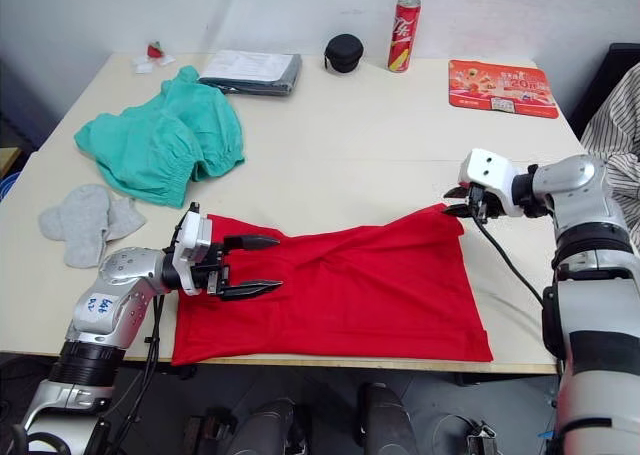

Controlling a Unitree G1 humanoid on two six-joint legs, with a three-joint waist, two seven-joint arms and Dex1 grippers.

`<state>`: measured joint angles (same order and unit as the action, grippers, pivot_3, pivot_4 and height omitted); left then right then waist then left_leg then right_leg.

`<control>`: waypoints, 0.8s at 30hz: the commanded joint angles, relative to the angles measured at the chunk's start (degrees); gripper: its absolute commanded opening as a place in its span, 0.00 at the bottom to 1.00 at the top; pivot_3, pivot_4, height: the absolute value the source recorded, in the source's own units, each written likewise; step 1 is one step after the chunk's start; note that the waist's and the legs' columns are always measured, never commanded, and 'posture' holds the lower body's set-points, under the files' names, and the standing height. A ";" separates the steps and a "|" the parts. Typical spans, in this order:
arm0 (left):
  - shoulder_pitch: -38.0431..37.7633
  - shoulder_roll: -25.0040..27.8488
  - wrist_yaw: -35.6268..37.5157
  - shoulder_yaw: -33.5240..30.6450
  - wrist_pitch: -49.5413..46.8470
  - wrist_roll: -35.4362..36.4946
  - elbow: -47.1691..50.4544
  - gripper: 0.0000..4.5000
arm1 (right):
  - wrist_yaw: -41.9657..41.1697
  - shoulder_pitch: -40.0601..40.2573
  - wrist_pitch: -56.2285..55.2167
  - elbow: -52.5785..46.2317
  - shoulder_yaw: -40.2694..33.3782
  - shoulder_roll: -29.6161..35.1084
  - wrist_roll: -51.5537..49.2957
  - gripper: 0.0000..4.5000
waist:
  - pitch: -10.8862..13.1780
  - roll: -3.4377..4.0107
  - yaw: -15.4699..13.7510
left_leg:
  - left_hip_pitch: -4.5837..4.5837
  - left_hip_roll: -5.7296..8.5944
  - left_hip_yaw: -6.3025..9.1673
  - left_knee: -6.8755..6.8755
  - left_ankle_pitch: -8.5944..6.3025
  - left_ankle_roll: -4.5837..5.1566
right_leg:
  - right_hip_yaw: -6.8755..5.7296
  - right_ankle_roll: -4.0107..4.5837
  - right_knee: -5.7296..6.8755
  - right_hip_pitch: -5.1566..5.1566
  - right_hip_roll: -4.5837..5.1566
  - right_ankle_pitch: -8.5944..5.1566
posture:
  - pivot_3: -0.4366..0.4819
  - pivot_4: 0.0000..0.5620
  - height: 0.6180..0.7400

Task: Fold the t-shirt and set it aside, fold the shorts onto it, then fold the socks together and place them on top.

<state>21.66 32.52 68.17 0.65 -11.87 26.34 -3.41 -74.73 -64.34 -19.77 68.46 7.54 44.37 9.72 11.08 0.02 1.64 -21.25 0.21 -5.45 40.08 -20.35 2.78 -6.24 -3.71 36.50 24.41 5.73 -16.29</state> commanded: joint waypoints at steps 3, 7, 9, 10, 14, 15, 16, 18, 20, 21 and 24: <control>1.18 -0.28 -0.34 -0.47 0.77 -0.35 -0.12 0.92 | -0.85 -0.83 -0.65 0.43 1.60 0.40 1.93 0.77 | 0.00 0.00 0.00 | 0.00 0.00 0.00 0.00 0.00 0.00 | 0.00 0.00 0.00 0.00 0.00 0.00 | 0.48 0.27 1.00; 1.09 -0.14 -0.35 -0.57 0.67 -0.41 0.10 0.92 | 0.58 -1.43 -0.18 1.48 2.67 -0.77 3.56 0.77 | 0.00 0.00 0.01 | 0.00 0.00 0.00 0.00 0.00 0.00 | 0.00 0.00 0.00 0.00 0.00 0.00 | 0.48 0.27 1.00; 0.89 -0.09 -0.43 -0.58 0.55 -0.43 0.41 0.92 | 2.24 -1.81 -0.05 2.21 3.56 -1.60 4.78 0.77 | 0.00 0.00 0.09 | 0.00 0.00 0.00 0.00 0.00 0.00 | 0.00 0.00 0.00 0.00 0.00 0.00 | 0.48 0.27 1.00; 0.82 -0.07 -0.45 -0.58 0.50 -0.43 0.52 0.92 | 2.74 -1.93 0.12 2.60 4.03 -2.01 5.33 0.77 | 0.00 0.00 0.14 | 0.00 0.00 0.00 0.00 0.00 0.00 | 0.00 0.00 0.00 0.00 0.00 0.00 | 0.48 0.27 1.00; 0.69 -0.02 -0.56 -0.51 0.39 -0.43 0.87 0.92 | 4.30 -2.13 -0.38 3.44 4.29 -3.06 6.03 0.56 | 0.00 0.01 0.09 | 0.00 0.00 0.01 0.00 0.00 0.00 | 0.00 0.00 0.01 0.00 0.00 0.00 | 0.48 0.27 1.00; 0.70 -0.02 -0.62 -0.53 0.39 -0.46 0.88 0.92 | 4.52 -2.22 -0.39 3.59 4.27 -3.18 6.06 0.49 | 0.00 0.01 0.08 | 0.00 0.00 0.00 0.00 0.00 0.00 | 0.01 0.00 0.00 0.00 0.00 0.00 | 0.48 0.27 1.00; 0.75 0.02 -0.64 -0.55 0.38 -0.47 0.82 0.92 | 4.78 -2.34 -0.59 3.69 4.23 -3.27 6.07 0.41 | 0.00 0.01 0.09 | 0.00 0.00 0.00 0.00 0.00 0.00 | 0.00 0.00 0.00 0.00 0.00 0.00 | 0.48 0.27 1.00; 0.79 0.07 -0.69 -0.59 0.33 -0.46 0.79 0.92 | 4.81 -2.49 -0.77 3.80 4.13 -3.28 6.02 0.24 | 0.00 0.01 0.08 | 0.00 0.00 0.01 0.00 0.00 0.00 | 0.00 0.00 0.00 0.00 0.00 0.00 | 0.48 0.27 1.00; 0.63 0.13 -0.76 -0.63 0.29 -0.45 0.96 0.92 | 4.59 -2.51 -1.21 3.75 3.97 -3.09 5.86 0.07 | 0.00 0.01 0.07 | 0.00 0.00 0.01 0.00 0.00 0.00 | 0.00 0.00 0.00 0.00 0.00 0.00 | 0.48 0.27 1.00; 0.63 0.13 -0.81 -0.65 0.27 -0.46 0.93 0.92 | 4.44 -2.53 -1.23 3.75 3.87 -2.99 5.75 0.01 | 0.00 0.01 0.07 | 0.00 0.00 0.01 0.00 0.00 0.00 | 0.00 0.00 0.00 0.00 0.00 0.00 | 0.48 0.27 1.00; 0.62 0.11 -0.93 -0.66 0.33 -0.50 0.84 0.92 | 4.35 -2.43 -2.05 3.59 3.58 -2.64 5.49 0.01 | 0.00 0.01 0.08 | 0.00 0.00 0.00 0.00 0.00 0.00 | 0.00 0.00 0.00 0.00 0.00 0.00 | 0.48 0.27 1.00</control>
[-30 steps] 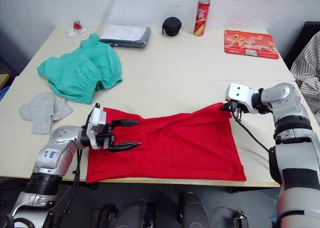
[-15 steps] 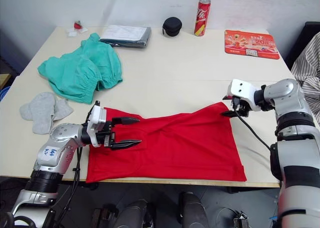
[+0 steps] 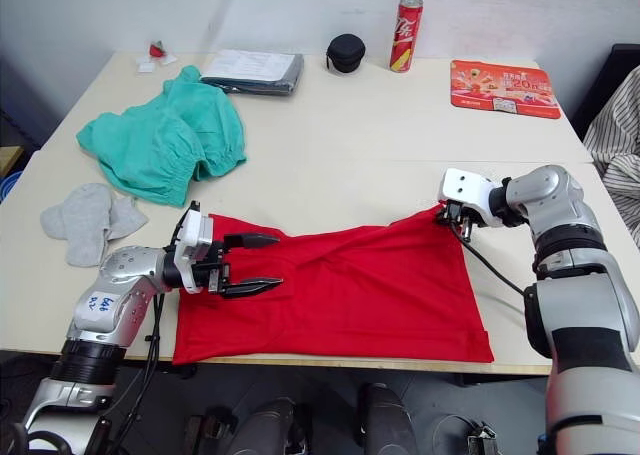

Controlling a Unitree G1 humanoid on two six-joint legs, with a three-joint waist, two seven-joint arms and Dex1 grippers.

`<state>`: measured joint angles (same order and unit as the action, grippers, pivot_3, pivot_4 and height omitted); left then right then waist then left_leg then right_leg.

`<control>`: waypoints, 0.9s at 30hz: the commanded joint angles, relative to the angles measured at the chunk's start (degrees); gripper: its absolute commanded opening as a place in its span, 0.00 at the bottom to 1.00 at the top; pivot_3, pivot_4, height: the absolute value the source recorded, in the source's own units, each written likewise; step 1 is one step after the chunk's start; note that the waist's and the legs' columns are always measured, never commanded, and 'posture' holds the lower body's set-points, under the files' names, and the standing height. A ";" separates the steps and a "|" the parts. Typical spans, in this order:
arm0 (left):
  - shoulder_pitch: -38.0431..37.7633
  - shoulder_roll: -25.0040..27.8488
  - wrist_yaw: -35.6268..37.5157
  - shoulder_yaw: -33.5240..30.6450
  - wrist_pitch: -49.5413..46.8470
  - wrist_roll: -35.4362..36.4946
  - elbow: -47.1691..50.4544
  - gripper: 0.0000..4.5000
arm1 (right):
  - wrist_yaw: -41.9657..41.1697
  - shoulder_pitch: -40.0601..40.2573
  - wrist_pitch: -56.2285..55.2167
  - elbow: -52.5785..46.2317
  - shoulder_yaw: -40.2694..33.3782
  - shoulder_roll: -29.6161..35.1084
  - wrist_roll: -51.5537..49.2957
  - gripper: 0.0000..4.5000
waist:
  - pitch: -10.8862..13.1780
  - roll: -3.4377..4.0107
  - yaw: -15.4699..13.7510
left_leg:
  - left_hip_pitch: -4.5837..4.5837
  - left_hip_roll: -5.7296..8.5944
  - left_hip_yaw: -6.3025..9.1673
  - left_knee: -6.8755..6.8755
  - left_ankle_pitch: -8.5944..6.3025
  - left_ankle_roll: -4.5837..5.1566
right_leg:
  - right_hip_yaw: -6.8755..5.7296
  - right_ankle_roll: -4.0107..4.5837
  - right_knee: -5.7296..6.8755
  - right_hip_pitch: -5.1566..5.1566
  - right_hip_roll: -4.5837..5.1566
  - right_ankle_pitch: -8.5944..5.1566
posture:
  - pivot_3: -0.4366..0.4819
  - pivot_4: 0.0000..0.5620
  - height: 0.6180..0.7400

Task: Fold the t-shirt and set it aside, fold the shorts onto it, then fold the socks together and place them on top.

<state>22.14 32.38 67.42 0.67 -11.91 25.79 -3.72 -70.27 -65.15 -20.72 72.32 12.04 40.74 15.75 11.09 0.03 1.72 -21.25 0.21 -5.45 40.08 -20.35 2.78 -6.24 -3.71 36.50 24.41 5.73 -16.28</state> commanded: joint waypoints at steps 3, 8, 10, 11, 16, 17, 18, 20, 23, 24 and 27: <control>0.31 0.08 -0.61 -0.65 0.37 -0.03 1.07 0.92 | -1.53 -1.76 -1.84 -0.96 -2.12 2.07 -2.00 0.01 | 0.00 0.00 0.00 | 0.00 0.00 0.00 0.00 0.00 0.00 | 0.00 0.00 0.00 0.00 0.00 0.00 | 0.48 0.27 1.00; 0.30 0.34 -0.79 -0.59 0.70 -0.55 0.50 0.92 | -4.88 -1.47 -3.75 -3.12 -4.05 5.65 -4.25 0.01 | 0.02 0.03 -0.17 | -0.01 0.00 0.01 0.00 0.00 0.00 | -0.01 0.00 -0.02 0.00 0.00 0.00 | 0.48 0.27 1.00; 0.30 0.49 -0.84 -0.47 0.90 -1.06 0.03 0.92 | -6.23 -0.67 -4.44 -4.39 -5.02 7.32 -5.64 0.01 | 0.02 0.03 -0.11 | -0.02 0.00 0.01 0.00 0.00 0.00 | -0.01 0.00 -0.03 0.00 0.01 0.00 | 0.48 0.27 1.00; 0.33 0.51 -0.79 -0.45 1.01 -1.21 -0.21 0.92 | -6.80 -0.14 -4.40 -5.10 -5.60 7.91 -6.37 0.01 | 0.02 0.03 -0.11 | -0.01 0.00 0.01 0.00 0.00 0.00 | -0.01 0.00 -0.03 0.00 0.01 0.00 | 0.48 0.27 1.00; 1.20 0.44 -1.01 0.62 1.65 -3.43 -2.72 0.92 | -9.53 5.38 -4.41 -10.36 -8.31 9.99 -10.41 0.01 | 0.02 0.03 -0.14 | 0.00 0.00 0.01 -0.01 0.00 0.00 | -0.02 0.00 -0.02 -0.01 0.00 0.00 | 0.48 0.27 1.00; 1.48 0.36 -1.19 1.03 2.01 -4.26 -3.56 0.92 | -9.56 6.81 -4.05 -11.47 -8.80 10.02 -11.19 0.01 | 0.02 0.03 -0.14 | 0.01 0.00 0.00 -0.01 0.00 0.00 | -0.02 0.00 -0.02 -0.02 0.00 0.00 | 0.48 0.27 1.00; 1.78 0.33 -1.43 1.44 2.06 -5.10 -4.42 0.92 | -8.96 8.08 -3.61 -12.39 -9.21 9.89 -11.71 0.01 | 0.02 0.03 -0.16 | 0.01 0.00 -0.01 0.00 0.00 0.00 | -0.01 0.00 -0.02 -0.02 0.00 0.00 | 0.48 0.27 1.00; 2.55 -0.02 -1.64 1.93 3.19 -6.55 -6.47 0.92 | -7.95 10.88 -3.66 -14.31 -9.57 9.33 -12.35 0.01 | 0.02 0.03 -0.18 | 0.01 0.00 0.00 0.00 0.00 0.00 | -0.03 0.00 0.01 -0.02 0.00 0.00 | 0.48 0.27 1.00; 3.84 -0.73 -2.53 2.08 4.03 -7.77 -8.82 0.92 | -6.07 13.91 -3.48 -16.60 -9.69 8.31 -13.04 0.01 | 0.02 0.03 -0.14 | 0.01 0.00 -0.02 0.01 0.00 0.00 | -0.03 0.00 0.01 -0.01 0.00 0.00 | 0.48 0.27 1.00; 4.25 -0.90 -2.82 2.08 4.08 -8.04 -9.46 0.92 | -5.70 14.63 -3.12 -17.34 -9.66 8.08 -13.28 0.01 | 0.02 0.03 -0.11 | 0.01 0.00 -0.03 0.01 0.00 0.00 | -0.02 0.00 0.01 -0.01 -0.01 0.00 | 0.48 0.27 1.00; 5.26 -1.42 -3.55 1.88 4.43 -8.61 -10.87 0.92 | -4.57 16.66 -2.60 -19.28 -9.38 7.97 -13.39 0.01 | 0.02 0.04 -0.17 | 0.02 0.00 -0.01 0.00 0.00 0.00 | -0.03 0.00 0.03 -0.01 -0.01 0.00 | 0.48 0.27 1.00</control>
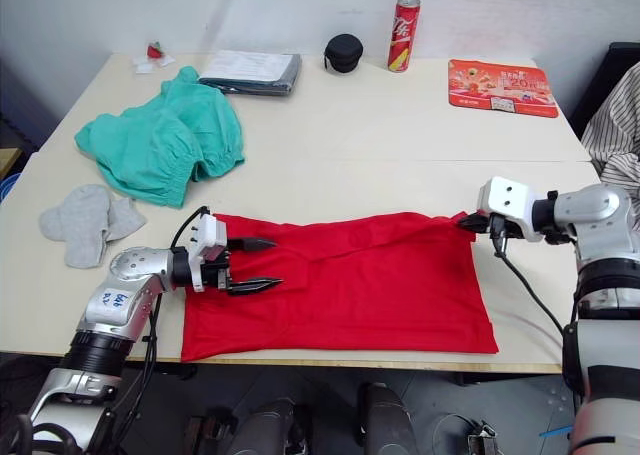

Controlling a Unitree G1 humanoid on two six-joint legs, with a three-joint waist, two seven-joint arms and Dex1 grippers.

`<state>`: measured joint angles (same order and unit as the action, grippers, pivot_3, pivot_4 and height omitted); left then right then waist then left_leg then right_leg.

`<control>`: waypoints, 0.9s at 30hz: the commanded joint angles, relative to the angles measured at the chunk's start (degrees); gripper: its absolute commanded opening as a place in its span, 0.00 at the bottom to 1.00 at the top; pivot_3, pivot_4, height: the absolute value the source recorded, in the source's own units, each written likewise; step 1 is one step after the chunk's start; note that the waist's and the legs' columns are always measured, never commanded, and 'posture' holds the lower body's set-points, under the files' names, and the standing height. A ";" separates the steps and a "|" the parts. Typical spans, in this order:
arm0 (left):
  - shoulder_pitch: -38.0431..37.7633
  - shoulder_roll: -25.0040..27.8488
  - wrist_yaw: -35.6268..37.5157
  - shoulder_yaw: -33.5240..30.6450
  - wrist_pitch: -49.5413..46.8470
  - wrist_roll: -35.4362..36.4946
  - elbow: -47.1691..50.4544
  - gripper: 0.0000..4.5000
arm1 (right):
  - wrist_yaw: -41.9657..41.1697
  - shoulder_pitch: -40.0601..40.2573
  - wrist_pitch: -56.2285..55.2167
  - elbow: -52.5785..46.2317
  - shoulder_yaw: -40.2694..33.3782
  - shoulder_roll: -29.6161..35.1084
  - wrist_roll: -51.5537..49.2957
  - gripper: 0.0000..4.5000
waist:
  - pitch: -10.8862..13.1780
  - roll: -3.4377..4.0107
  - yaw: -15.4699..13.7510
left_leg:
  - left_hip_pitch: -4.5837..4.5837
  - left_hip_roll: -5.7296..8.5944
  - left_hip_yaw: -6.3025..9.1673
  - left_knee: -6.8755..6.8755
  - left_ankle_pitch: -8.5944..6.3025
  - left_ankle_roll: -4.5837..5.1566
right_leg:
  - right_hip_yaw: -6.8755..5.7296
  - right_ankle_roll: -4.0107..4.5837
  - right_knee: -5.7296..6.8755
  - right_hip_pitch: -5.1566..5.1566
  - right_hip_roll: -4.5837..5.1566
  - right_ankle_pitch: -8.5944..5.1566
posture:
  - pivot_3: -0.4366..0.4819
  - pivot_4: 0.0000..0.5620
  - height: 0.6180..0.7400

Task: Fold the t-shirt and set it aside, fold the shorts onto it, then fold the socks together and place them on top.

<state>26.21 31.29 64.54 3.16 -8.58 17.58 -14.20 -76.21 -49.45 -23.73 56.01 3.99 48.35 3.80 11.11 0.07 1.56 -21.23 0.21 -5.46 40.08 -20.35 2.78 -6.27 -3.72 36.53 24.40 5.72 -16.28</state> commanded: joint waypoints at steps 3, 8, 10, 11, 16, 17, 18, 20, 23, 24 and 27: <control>1.73 -0.47 -0.76 -0.69 1.18 -0.42 -1.17 0.92 | 2.91 2.56 1.78 -4.28 -1.16 0.75 -1.21 0.01 | 0.00 0.00 -0.03 | 0.00 0.00 -0.01 0.00 0.00 0.00 | 0.01 0.00 0.00 0.00 0.01 0.00 | 0.48 0.27 1.00; 1.68 0.19 -0.88 -1.02 0.06 -0.36 -1.23 0.92 | 6.11 5.42 -0.02 -9.70 -4.27 2.81 -3.86 0.01 | 0.00 0.00 -0.08 | 0.00 0.00 0.00 0.00 0.00 0.00 | 0.00 0.00 -0.01 0.00 0.01 0.00 | 0.48 0.27 1.00; 1.58 0.55 -0.91 -1.08 -0.59 -0.43 -1.28 0.92 | 7.92 6.64 -0.54 -11.41 -5.85 3.74 -4.82 0.01 | 0.00 0.00 -0.10 | -0.01 0.00 -0.01 0.01 0.00 0.00 | 0.01 0.00 -0.01 0.00 0.02 0.00 | 0.48 0.27 1.00; 1.53 0.71 -0.89 -1.12 -0.75 -0.47 -1.31 0.92 | 8.48 7.28 -0.99 -12.10 -6.47 4.07 -5.19 0.01 | 0.00 0.00 -0.10 | -0.01 0.01 -0.01 0.01 0.00 0.00 | 0.01 0.00 -0.01 0.00 0.02 0.00 | 0.48 0.27 1.00; 1.07 1.98 -1.27 -1.13 -2.92 -0.89 -1.18 0.92 | 11.13 13.97 -0.48 -18.53 -9.32 5.48 -7.24 0.01 | 0.00 0.00 -0.20 | 0.00 0.00 0.02 0.01 0.00 0.00 | -0.01 0.00 -0.02 -0.02 0.01 0.00 | 0.48 0.27 1.00; 1.00 2.16 -1.23 -1.22 -3.11 -0.86 -1.16 0.92 | 11.46 15.77 0.10 -20.32 -9.85 5.61 -7.81 0.01 | 0.00 0.00 -0.27 | 0.00 0.00 0.01 0.01 0.00 0.00 | -0.01 0.00 -0.03 -0.02 0.01 0.00 | 0.48 0.27 1.00; 0.94 2.32 -1.40 -1.36 -3.42 -0.84 -1.14 0.92 | 11.81 18.06 0.99 -22.57 -10.37 5.63 -8.48 0.01 | 0.00 0.00 -0.32 | 0.00 0.01 0.01 0.00 0.00 0.00 | 0.00 -0.01 -0.03 -0.02 0.02 0.00 | 0.48 0.27 1.00; 0.85 2.53 -1.27 -1.72 -3.73 -0.57 -1.14 0.92 | 12.89 22.57 2.95 -27.06 -11.25 5.10 -9.74 0.01 | 0.00 0.00 -0.53 | 0.00 0.01 0.01 0.01 0.00 0.00 | 0.00 -0.01 -0.02 -0.02 0.02 0.00 | 0.48 0.27 1.00; 0.81 2.71 -0.99 -1.97 -3.80 -0.46 -1.17 0.92 | 16.97 30.53 4.98 -34.06 -11.20 2.59 -9.19 0.01 | -0.01 -0.01 -0.90 | 0.01 0.00 -0.01 0.01 0.00 0.00 | 0.01 -0.01 -0.02 -0.02 0.01 0.00 | 0.48 0.27 1.00; 0.77 2.77 -0.90 -2.06 -3.80 -0.42 -1.10 0.92 | 18.76 33.08 5.08 -36.30 -10.95 1.72 -8.49 0.01 | -0.02 -0.03 -0.92 | 0.03 0.00 -0.01 0.00 0.00 0.00 | 0.01 -0.01 -0.02 -0.03 0.01 0.00 | 0.48 0.27 1.00; 0.65 2.86 -0.65 -2.38 -3.74 -0.13 -0.89 0.92 | 22.44 37.85 6.33 -41.12 -11.24 0.37 -7.43 0.01 | -0.02 -0.02 -1.13 | 0.06 0.00 -0.03 0.00 0.00 0.00 | 0.04 -0.01 -0.02 -0.04 -0.01 0.00 | 0.48 0.27 1.00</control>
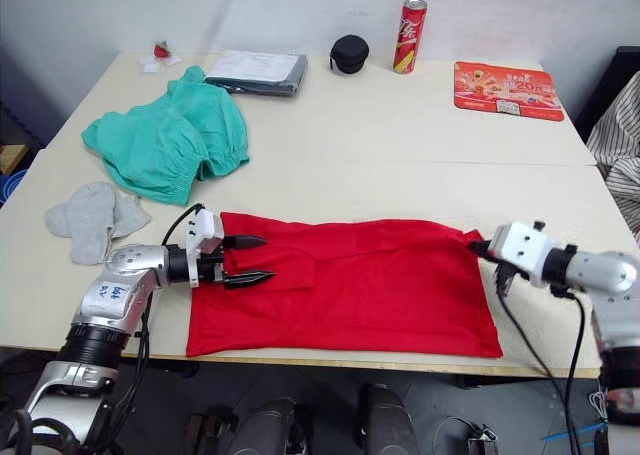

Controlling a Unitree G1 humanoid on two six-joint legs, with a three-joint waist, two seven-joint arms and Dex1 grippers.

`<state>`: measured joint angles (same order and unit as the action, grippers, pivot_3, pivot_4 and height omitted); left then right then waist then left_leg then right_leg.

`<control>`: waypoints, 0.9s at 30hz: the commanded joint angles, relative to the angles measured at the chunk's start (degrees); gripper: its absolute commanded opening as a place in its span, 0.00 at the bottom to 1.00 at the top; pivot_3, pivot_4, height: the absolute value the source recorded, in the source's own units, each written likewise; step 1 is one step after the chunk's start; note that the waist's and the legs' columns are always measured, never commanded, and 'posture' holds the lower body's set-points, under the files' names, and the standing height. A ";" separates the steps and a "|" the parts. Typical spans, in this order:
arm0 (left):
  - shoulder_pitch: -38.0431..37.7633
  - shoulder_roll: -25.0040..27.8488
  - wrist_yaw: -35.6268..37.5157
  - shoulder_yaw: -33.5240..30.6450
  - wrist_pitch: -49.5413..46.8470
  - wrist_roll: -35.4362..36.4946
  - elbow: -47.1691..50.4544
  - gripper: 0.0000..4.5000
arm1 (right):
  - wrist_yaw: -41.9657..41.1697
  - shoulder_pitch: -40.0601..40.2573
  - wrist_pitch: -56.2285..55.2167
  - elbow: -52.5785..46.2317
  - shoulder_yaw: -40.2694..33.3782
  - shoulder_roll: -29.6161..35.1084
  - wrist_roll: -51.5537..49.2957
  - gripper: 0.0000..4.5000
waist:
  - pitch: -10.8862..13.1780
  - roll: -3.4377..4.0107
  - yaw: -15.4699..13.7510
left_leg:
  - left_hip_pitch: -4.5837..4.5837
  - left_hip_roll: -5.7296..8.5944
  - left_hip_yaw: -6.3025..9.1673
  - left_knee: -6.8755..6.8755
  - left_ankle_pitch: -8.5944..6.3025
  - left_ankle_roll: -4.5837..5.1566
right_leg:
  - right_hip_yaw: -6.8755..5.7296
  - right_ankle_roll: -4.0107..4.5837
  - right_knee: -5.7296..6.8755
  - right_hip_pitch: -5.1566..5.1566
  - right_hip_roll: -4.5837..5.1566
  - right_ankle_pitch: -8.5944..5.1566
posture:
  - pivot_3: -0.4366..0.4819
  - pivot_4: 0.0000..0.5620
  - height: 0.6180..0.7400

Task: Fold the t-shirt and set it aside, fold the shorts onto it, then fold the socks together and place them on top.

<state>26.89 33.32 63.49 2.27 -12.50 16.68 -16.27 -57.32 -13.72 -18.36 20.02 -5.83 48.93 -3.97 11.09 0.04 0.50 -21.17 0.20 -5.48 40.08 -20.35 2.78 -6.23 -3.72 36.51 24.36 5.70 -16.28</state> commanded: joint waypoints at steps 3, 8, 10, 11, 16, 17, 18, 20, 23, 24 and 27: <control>-0.20 1.26 1.12 -1.99 0.39 1.39 1.48 0.92 | 6.43 5.46 3.64 -7.90 -2.83 -1.39 -0.77 0.05 | 0.00 0.00 -0.29 | 0.04 0.01 -0.06 0.01 0.00 0.00 | 0.07 -0.01 0.01 0.00 0.01 0.00 | 0.48 0.27 1.00; -0.47 1.30 2.47 -3.50 1.08 2.84 2.16 0.92 | 6.25 9.00 6.19 -10.85 -4.38 -0.58 -3.09 0.33 | 0.00 0.00 -0.47 | 0.03 0.00 0.00 0.01 0.00 0.00 | 0.03 0.00 -0.02 -0.03 0.01 0.00 | 0.48 0.27 1.00; -0.70 1.36 2.96 -4.24 0.99 3.65 2.75 0.92 | 5.28 10.21 6.97 -12.27 -5.70 0.36 -4.69 0.49 | 0.00 0.00 -0.48 | 0.03 0.01 0.00 0.01 0.00 0.00 | 0.03 -0.01 -0.02 -0.03 0.01 0.00 | 0.48 0.27 1.00; -0.93 1.57 3.61 -4.95 -0.07 4.99 3.87 0.92 | 3.34 11.18 11.78 -15.25 -7.73 0.77 -9.60 0.56 | 0.00 0.01 -0.49 | 0.02 0.01 -0.01 0.01 0.00 0.00 | 0.02 0.00 -0.03 -0.03 0.01 0.00 | 0.48 0.27 1.00; -3.64 2.24 3.69 -6.68 -4.81 9.14 10.46 0.79 | -1.79 14.48 33.45 -31.10 -14.02 2.71 -31.48 0.53 | 0.00 0.02 -0.37 | 0.00 0.00 0.06 0.00 0.00 0.01 | 0.01 0.00 -0.04 -0.04 0.01 0.00 | 0.48 0.27 1.00; -4.15 2.10 3.16 -6.85 -5.47 9.57 11.62 0.72 | -1.41 14.43 36.07 -33.01 -14.50 2.74 -33.42 0.45 | 0.00 0.01 -0.34 | 0.09 -0.01 0.06 0.00 -0.01 0.01 | 0.03 0.00 -0.03 -0.08 0.01 0.00 | 0.48 0.27 1.00; -4.58 1.37 1.84 -6.61 -6.20 9.64 12.91 0.64 | 0.20 13.25 37.59 -34.51 -14.00 1.88 -34.29 0.37 | -0.02 -0.02 -0.35 | 0.08 -0.02 0.08 0.00 -0.01 0.01 | 0.02 0.00 -0.03 -0.08 0.01 0.00 | 0.48 0.27 1.00; -5.05 -0.56 -1.34 -4.83 -6.22 7.91 14.88 0.49 | 4.90 9.63 39.34 -36.74 -11.38 -1.32 -33.98 0.21 | -0.03 -0.03 -0.37 | 0.19 -0.03 0.11 0.00 -0.01 0.01 | 0.02 0.00 -0.11 -0.16 0.02 0.00 | 0.48 0.27 1.00; -5.01 -3.18 -4.76 -2.73 -6.41 6.21 15.80 0.27 | 10.62 5.04 37.51 -36.54 -4.86 -5.94 -26.12 0.00 | -0.05 -0.07 -0.51 | 0.23 0.00 0.12 0.00 -0.02 -0.01 | 0.02 0.00 -0.30 -0.23 0.05 0.00 | 0.48 0.27 1.00; -4.75 -4.55 -6.35 -1.53 -6.14 5.19 15.53 0.19 | 12.81 3.41 36.69 -35.51 -2.25 -8.18 -23.28 0.00 | -0.05 -0.07 -0.52 | 0.23 0.00 0.12 -0.01 -0.03 -0.02 | 0.02 0.00 -0.31 -0.23 0.04 0.00 | 0.48 0.27 1.00; -2.57 -9.44 -14.12 0.93 -4.32 0.06 11.52 0.00 | 19.53 -0.61 30.88 -30.10 5.05 -13.80 -11.73 0.00 | -0.06 -0.09 -0.76 | 0.16 0.04 0.10 -0.03 -0.03 -0.03 | -0.02 0.00 -0.14 -0.20 0.02 0.01 | 0.48 0.27 1.00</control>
<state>22.72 24.95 53.15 2.37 -18.13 18.96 -3.71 -40.88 -13.43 15.75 -11.39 -2.63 36.04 -20.48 11.03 -0.05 -0.25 -21.13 0.27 -5.39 40.08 -20.38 2.75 -6.26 -3.73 36.44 24.28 5.74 -16.28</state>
